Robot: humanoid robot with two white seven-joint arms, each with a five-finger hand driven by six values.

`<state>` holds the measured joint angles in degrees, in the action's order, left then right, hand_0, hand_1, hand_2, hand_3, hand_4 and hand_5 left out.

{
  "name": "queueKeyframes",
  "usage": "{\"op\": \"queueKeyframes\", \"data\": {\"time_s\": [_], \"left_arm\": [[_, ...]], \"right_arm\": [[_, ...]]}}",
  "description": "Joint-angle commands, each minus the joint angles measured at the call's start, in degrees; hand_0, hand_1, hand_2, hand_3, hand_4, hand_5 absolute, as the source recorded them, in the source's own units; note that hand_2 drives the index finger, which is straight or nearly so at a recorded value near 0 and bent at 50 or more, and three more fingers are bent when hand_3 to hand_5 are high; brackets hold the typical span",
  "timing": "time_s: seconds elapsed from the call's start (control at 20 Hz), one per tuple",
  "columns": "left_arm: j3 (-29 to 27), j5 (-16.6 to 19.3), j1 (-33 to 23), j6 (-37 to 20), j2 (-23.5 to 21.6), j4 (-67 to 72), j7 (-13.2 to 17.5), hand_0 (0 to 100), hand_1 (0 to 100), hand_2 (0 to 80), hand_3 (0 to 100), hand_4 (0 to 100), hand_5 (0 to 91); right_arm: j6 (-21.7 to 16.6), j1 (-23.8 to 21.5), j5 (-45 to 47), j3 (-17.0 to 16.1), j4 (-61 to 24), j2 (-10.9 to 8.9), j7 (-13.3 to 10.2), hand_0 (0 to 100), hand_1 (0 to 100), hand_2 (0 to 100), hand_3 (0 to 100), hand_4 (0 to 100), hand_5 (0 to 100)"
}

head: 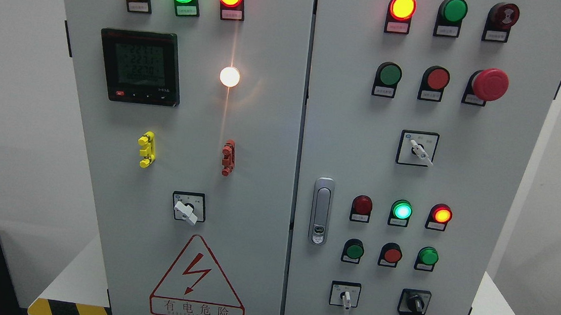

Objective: Flip black knob to close circuit

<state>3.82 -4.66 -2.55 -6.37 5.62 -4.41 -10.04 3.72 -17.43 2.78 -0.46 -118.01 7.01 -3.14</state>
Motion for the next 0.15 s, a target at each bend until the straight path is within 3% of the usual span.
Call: {"op": "queueKeyframes", "data": {"time_s": [0.0, 0.1], "left_arm": [[-0.04, 0.0, 0.0, -0.04, 0.0, 0.01, -0.07, 12, 56, 0.0, 0, 0, 0.0], [0.04, 0.0, 0.0, -0.04, 0.0, -0.07, 0.02, 12, 56, 0.0, 0, 0, 0.0]], "right_arm": [[-0.11, -0.58, 2.85, -1.12, -0.73, 0.02, 0.15, 0, 0, 0, 5, 0, 0], [-0.11, -0.58, 2.85, -1.12, -0.81, 0.02, 0.15, 0, 0, 0, 5, 0, 0]]}}
